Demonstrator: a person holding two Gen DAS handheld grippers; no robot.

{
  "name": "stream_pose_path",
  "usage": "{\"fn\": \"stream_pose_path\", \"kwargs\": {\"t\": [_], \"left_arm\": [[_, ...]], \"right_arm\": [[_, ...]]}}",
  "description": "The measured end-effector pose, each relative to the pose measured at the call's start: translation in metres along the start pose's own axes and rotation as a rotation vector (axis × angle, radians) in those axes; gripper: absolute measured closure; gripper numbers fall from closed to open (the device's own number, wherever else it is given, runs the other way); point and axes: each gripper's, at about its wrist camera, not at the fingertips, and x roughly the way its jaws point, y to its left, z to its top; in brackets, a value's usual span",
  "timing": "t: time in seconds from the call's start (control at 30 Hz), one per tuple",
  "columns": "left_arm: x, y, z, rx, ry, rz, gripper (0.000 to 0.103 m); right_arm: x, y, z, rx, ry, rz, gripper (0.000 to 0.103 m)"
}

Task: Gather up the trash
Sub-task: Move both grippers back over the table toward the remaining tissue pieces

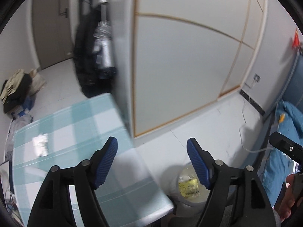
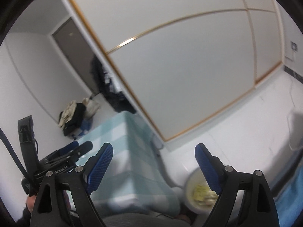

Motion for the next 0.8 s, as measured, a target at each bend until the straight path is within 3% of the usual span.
{"fn": "stream_pose_path", "kwargs": {"t": [0.17,0.37,0.8], "left_arm": [[-0.031,0.041,-0.003,-0.067,-0.079,0.105,0.024],[-0.055,0.090,-0.008,-0.148,-0.131,0.164,0.020],[-0.064,0.195,-0.032,-0.345,-0.095,0.291,0.020]], "right_arm": [[0.016,0.048,0.000,-0.054,0.021,0.078,0.013],[0.045,0.094,-0.003,-0.071,0.049,0.131,0.013],[0.120,0.176,-0.007,-0.155,0.123,0.157,0.013]]}}
